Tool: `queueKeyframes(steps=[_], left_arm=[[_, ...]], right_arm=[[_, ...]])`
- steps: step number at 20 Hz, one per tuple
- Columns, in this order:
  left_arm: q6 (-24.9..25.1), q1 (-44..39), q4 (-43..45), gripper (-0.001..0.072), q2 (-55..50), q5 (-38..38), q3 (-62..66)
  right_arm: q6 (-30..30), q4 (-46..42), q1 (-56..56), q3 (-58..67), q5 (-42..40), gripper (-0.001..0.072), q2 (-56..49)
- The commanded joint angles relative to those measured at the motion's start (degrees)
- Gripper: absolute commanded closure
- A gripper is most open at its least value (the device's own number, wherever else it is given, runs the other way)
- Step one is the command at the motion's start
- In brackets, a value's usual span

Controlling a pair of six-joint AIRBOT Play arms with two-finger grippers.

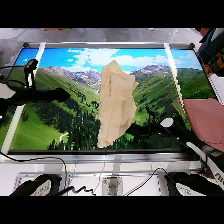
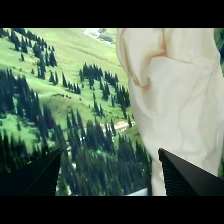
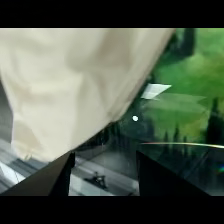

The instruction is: Fold the clothes and pants, and hang the long-sleeved shirts on hangers.

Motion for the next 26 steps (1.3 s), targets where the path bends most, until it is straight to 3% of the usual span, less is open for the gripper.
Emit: queueKeyframes(steps=[1,5,7,9,11,15,20,22,26], left_arm=[[0.0,0.0,0.0,0.0013,0.0,0.0,0.0],[0.0,0.0,0.0,0.0013,0.0,0.0,0.0],[0.0,0.0,0.0,0.0013,0.0,0.1,0.0],[0.0,0.0,0.0,0.0013,0.0,0.5,0.0],[0.0,0.0,0.0,0.0013,0.0,0.9,0.0],[0.0,0.0,-1.6,0.0013,0.0,1.1,0.0],[0.0,-0.1,-5.1,0.0013,0.0,1.0,0.0],[0.0,-0.1,-5.1,0.0014,0.0,0.2,0.0],[0.0,-4.9,-5.1,0.0014,-2.3,-1.7,-0.2]], right_arm=[[3.5,7.0,1.2,-0.9,-4.0,0.0265,-5.5],[3.4,12.7,1.4,3.8,-4.0,0.0280,-11.9],[3.3,11.7,1.4,8.0,-4.4,0.0458,-13.9],[3.3,8.4,1.4,11.5,-4.5,0.0689,-14.6],[1.3,1.8,0.8,14.9,-1.7,0.0695,-13.6],[0.3,-13.4,-1.2,22.9,11.9,0.0696,-4.0],[1.6,-14.6,-1.6,28.7,16.8,0.0695,22.5],[5.7,-17.9,-1.6,30.6,15.1,0.0695,32.7],[22.8,-37.1,-1.6,31.5,17.6,0.0695,47.2]])
